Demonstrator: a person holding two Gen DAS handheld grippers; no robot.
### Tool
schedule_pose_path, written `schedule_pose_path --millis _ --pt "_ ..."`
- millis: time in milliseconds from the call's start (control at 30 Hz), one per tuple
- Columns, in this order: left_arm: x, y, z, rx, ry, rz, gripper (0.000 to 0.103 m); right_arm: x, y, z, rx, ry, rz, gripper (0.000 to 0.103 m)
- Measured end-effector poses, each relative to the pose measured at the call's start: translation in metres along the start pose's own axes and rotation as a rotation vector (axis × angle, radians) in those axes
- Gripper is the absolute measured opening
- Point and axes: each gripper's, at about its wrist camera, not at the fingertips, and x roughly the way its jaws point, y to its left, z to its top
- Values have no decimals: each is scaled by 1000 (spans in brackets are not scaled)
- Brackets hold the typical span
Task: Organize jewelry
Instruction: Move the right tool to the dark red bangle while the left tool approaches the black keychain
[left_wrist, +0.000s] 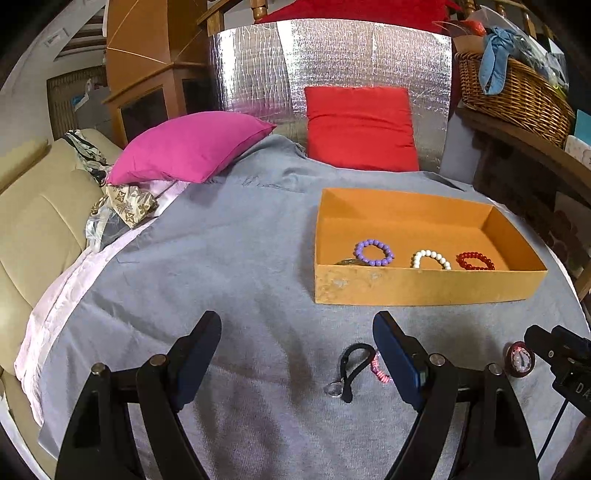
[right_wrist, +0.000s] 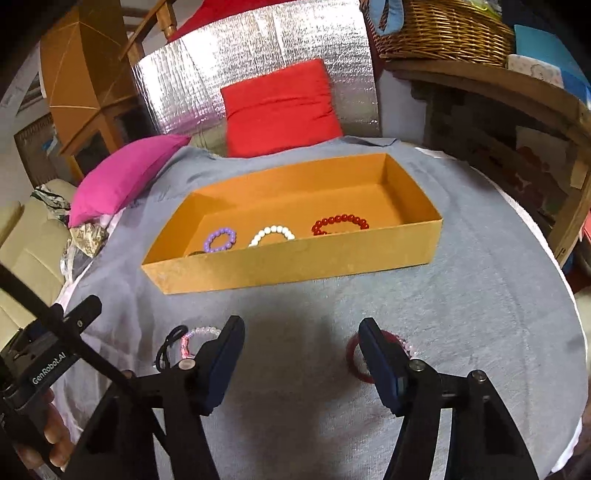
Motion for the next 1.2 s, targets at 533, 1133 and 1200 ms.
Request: schedule_pose_path --millis 533,1133,1200 --pt "2 0 -3 16 6 13 85 4 -1 -3 -6 29 -5 68" --pt "8 -3 -7 47 23 26 85 6 -14 -7 -13 44 -38 68" --pt "10 -3 -7 47 27 25 85 6 -19 -7 -8 46 -46 68"
